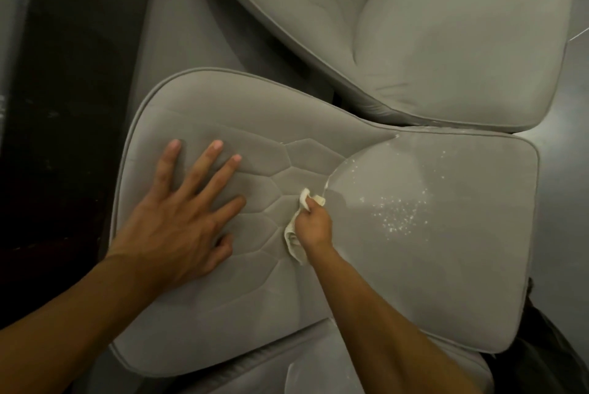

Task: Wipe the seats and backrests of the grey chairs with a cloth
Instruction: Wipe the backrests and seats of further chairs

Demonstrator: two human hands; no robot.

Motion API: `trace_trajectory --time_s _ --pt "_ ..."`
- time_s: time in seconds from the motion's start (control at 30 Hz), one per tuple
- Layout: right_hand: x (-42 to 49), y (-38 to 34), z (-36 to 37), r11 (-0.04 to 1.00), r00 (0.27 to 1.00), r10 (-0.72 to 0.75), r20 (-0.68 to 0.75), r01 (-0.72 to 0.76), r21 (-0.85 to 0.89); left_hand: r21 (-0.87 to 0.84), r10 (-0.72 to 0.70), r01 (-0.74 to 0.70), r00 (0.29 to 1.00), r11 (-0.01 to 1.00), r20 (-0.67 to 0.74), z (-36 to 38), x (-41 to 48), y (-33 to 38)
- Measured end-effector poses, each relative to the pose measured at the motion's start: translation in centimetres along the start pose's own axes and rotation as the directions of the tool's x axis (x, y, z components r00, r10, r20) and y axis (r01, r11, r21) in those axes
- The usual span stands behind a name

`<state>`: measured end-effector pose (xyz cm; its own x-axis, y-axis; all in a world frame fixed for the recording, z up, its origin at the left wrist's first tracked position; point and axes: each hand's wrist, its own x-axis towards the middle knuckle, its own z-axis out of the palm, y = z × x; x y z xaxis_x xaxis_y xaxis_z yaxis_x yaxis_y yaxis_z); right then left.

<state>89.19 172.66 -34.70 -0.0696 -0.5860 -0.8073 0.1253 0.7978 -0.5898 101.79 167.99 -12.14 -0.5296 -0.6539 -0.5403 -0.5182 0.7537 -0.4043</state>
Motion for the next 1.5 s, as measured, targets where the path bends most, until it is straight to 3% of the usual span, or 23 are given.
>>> trace_trajectory --time_s 0.07,0.13,0.2,0.27,0.33,0.4,0.5,0.57,0.7,0.77,0.83,0.93,1.03,1.2,1.27,1.33,1.4,1.5 --pt "-1.5 -3.1 0.2 0.988 0.993 -0.114 -0.026 0.116 0.098 0.016 -0.006 0.006 1.0 1.0 0.029 0.0 0.0 0.1" --pt "-3.9 -6.2 0.6 0.917 0.932 -0.362 -0.035 0.362 0.164 0.021 0.004 -0.005 0.999 1.0 0.039 0.0 0.1 0.0" --pt "-5.8 -8.0 1.2 0.792 0.795 -0.607 0.01 0.604 0.091 0.028 0.012 -0.013 0.999 1.0 0.031 0.0 0.2 0.1" --pt "-5.5 -7.7 1.7 0.738 0.739 -0.674 0.011 0.674 -0.029 0.071 0.004 -0.009 0.997 0.997 0.074 -0.4 0.3 0.2" --pt "-3.8 -6.2 1.5 0.812 0.813 -0.579 -0.066 0.567 -0.141 0.15 -0.014 -0.007 0.99 0.989 0.142 -0.6 0.1 0.5" --pt "-2.0 -4.8 1.0 0.913 0.915 -0.391 -0.101 0.372 -0.167 0.21 -0.037 -0.001 0.983 0.978 0.177 -0.7 0.0 0.7" --pt "-0.8 -4.9 0.3 0.956 0.961 -0.265 -0.083 0.251 -0.152 0.235 -0.045 -0.012 0.97 0.972 0.237 -0.9 0.3 0.8" --pt "-1.5 -5.8 0.2 0.942 0.942 -0.322 -0.095 0.31 -0.126 0.236 -0.051 -0.003 0.973 0.972 0.225 -1.1 0.4 0.9" --pt "-3.9 -5.8 0.0 0.81 0.813 -0.581 -0.013 0.577 -0.106 0.191 -0.062 0.028 0.983 0.981 0.171 -1.0 0.2 0.4" --pt "-2.7 -5.2 -0.2 0.849 0.853 -0.519 -0.052 0.508 -0.149 0.142 -0.051 0.026 0.984 0.989 0.17 -0.9 0.3 0.1" --pt "-0.4 -4.8 -0.6 0.941 0.929 -0.332 -0.165 0.313 -0.127 0.118 -0.021 0.006 0.992 0.993 0.125 -0.6 0.2 0.1" --pt "1.8 -6.1 -0.7 0.977 0.948 -0.138 -0.287 0.179 0.119 0.058 -0.007 0.005 0.999 0.998 0.04 0.0 0.2 0.2" --pt "1.3 -8.0 0.1 0.943 0.921 -0.223 -0.319 0.287 0.169 0.021 -0.003 0.004 1.0 1.0 -0.014 0.3 0.1 0.2" --pt "-0.2 -6.2 1.0 0.9 0.849 -0.419 -0.321 0.436 -0.022 -0.025 -0.001 0.0 0.998 1.0 -0.069 0.7 0.1 0.3" --pt "1.9 -5.0 1.1 0.949 0.897 -0.297 -0.326 0.315 0.003 -0.038 -0.002 -0.001 0.997 0.999 -0.075 0.6 0.2 0.3" --pt "4.3 -4.2 0.9 0.99 0.955 -0.034 -0.295 0.073 0.124 -0.033 -0.002 0.0 0.998 0.999 -0.063 0.4 0.2 0.4" --pt "5.9 -4.3 0.4 0.958 0.962 0.154 -0.224 -0.09 0.272 -0.033 -0.004 0.002 0.998 0.999 -0.058 0.4 0.1 0.4" --pt "6.1 -6.4 -0.2 0.915 0.948 0.178 -0.263 -0.062 0.398 -0.036 -0.004 0.002 0.999 0.999 -0.052 0.4 0.1 0.3"
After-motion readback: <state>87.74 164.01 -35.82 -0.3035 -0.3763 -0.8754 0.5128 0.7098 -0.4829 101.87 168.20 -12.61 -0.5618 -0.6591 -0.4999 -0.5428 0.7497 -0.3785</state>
